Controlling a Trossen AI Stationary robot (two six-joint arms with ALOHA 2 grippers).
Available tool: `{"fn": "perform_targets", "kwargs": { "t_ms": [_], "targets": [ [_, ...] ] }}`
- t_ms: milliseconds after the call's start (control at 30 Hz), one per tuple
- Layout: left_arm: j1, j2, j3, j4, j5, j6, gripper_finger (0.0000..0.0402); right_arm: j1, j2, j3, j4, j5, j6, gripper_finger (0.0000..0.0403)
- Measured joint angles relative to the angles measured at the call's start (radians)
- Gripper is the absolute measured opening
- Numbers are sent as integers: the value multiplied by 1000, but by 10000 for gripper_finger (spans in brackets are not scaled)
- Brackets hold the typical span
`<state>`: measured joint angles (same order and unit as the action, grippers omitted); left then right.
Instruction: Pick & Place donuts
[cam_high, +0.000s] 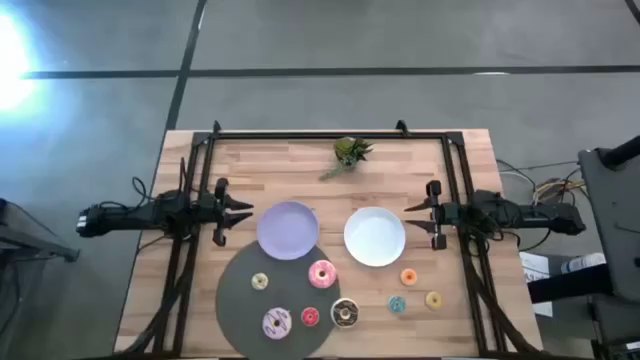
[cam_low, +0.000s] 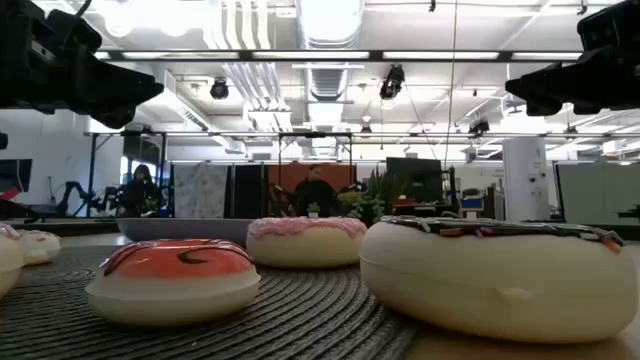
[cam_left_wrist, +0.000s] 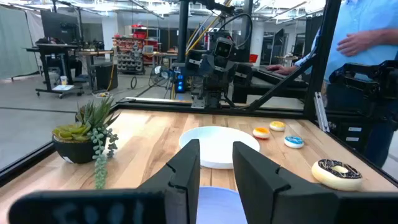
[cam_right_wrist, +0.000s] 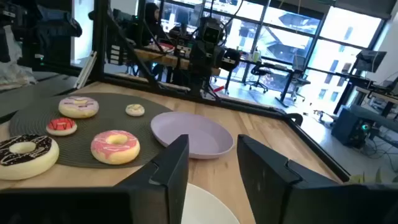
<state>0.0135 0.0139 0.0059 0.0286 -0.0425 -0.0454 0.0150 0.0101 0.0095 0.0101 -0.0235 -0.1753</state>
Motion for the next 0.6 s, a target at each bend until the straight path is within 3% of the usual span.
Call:
{"fn": "perform_targets", "kwargs": {
  "t_ms": [600],
  "targets": [
    [0,0,0,0,0,0,71,0,0,0,0,0,0,128]
  ]
}}
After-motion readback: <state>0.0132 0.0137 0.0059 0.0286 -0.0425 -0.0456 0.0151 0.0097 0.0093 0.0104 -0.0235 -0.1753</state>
